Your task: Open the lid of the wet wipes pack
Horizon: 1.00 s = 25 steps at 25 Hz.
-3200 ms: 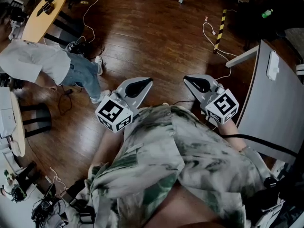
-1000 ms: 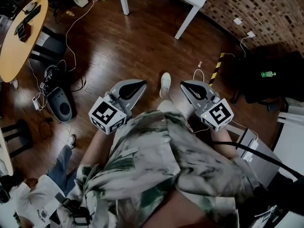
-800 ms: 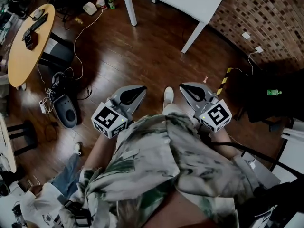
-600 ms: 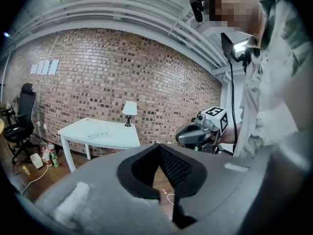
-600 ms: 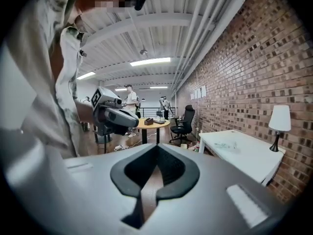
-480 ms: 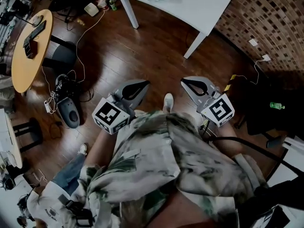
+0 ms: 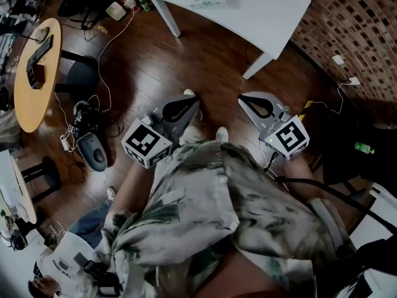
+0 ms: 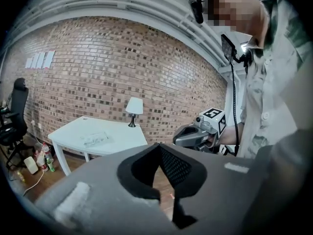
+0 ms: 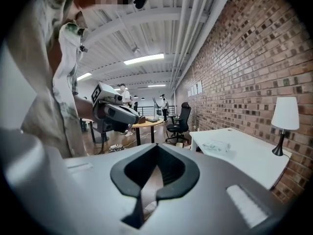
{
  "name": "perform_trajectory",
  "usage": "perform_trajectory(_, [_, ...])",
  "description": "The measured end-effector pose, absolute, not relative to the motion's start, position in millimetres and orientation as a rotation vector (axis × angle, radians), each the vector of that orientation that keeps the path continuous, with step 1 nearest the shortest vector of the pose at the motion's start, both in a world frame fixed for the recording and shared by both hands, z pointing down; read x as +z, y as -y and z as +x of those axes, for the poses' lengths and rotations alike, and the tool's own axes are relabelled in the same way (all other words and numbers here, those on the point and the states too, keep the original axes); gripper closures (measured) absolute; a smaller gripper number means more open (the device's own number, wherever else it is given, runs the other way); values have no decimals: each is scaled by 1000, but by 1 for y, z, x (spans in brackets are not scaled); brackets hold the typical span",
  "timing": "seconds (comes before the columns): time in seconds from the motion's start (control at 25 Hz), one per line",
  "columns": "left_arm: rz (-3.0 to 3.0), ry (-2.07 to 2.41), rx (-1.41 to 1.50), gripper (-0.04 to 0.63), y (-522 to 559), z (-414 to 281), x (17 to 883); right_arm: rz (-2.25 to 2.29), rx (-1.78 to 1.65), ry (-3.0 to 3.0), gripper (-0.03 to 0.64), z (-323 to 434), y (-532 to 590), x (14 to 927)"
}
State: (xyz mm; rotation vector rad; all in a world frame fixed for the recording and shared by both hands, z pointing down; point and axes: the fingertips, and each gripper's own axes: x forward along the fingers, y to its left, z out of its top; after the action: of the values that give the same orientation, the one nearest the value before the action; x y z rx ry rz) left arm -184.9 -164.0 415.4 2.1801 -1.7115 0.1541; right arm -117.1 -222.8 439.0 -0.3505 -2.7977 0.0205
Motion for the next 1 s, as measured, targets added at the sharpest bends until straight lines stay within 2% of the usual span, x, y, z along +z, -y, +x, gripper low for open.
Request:
perform_trajectory(0.24, [2228,1668,97,594,214,-255,424,-283,-40,2763,609,-179,281,452])
perform_trajectory(0.64, [2331,1593,294,594,294,-384,460,-173,-54,2717,609,-318,376,483])
perform_trajectory(1.0, [2245,1601,411,593,371,-428,503,-264,-100,2606,609,-402,447,535])
